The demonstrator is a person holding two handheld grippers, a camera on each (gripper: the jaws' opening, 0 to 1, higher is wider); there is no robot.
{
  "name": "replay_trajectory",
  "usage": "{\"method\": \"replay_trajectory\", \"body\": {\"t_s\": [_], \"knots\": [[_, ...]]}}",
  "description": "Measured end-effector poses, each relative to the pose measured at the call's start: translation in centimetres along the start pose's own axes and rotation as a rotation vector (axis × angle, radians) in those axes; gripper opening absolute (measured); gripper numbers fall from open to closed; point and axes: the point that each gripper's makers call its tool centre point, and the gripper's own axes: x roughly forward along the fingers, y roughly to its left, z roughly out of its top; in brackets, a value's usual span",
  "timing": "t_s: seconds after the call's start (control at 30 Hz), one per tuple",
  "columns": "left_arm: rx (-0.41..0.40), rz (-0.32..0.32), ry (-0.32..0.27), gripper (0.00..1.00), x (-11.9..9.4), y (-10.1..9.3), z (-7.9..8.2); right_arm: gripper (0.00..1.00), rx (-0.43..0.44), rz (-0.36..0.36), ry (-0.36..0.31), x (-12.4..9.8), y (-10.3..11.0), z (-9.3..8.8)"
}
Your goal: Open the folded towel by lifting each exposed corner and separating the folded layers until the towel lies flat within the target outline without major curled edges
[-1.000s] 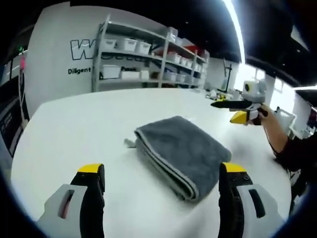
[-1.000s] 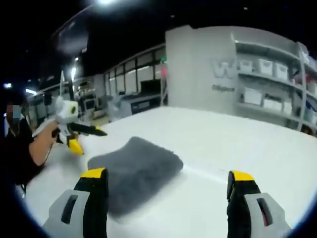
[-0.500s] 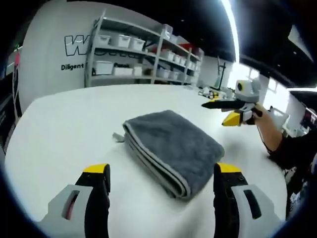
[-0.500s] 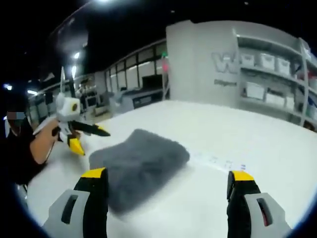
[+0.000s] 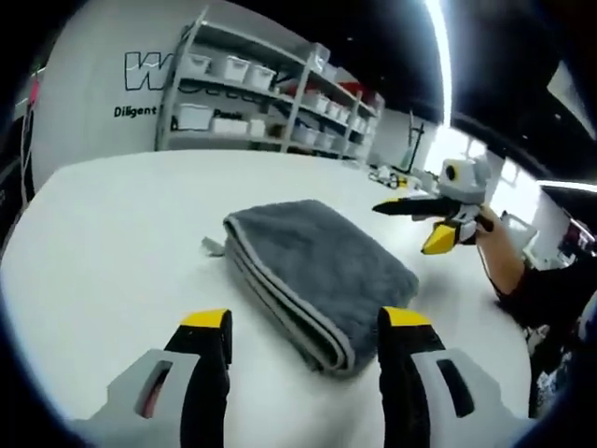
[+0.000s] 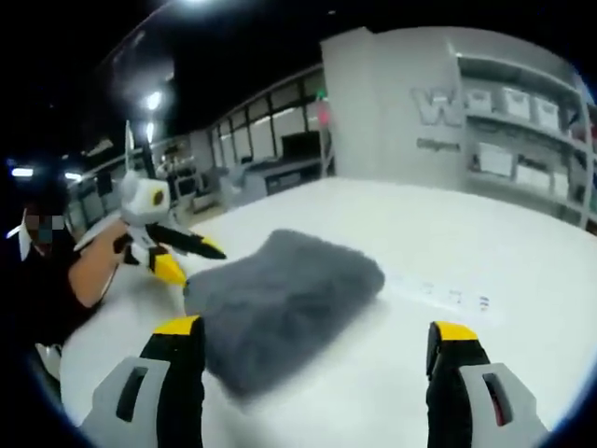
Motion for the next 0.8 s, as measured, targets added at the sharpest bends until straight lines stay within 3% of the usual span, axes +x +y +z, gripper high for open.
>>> {"method": "replay_trajectory", "body": {"t_s": [0.13,0.47,0.8], "knots": [[-0.029,-0.001,-0.011,0.55,0.2,0.4,0.2,0.97,0.007,-0.020,0.000,0.3,-0.3,-0.5],[-0.043,-0.021,0.037,0.55,1.2,1.8,-0.4,0.91,0.025,0.008,0.034,1.0,0.7,-1.8],[-0.072,-0.050,0.034,0.46,1.5,0.6,-0.7,0.73,0.046,0.046,0.047,1.2,1.7,-2.2]]}}
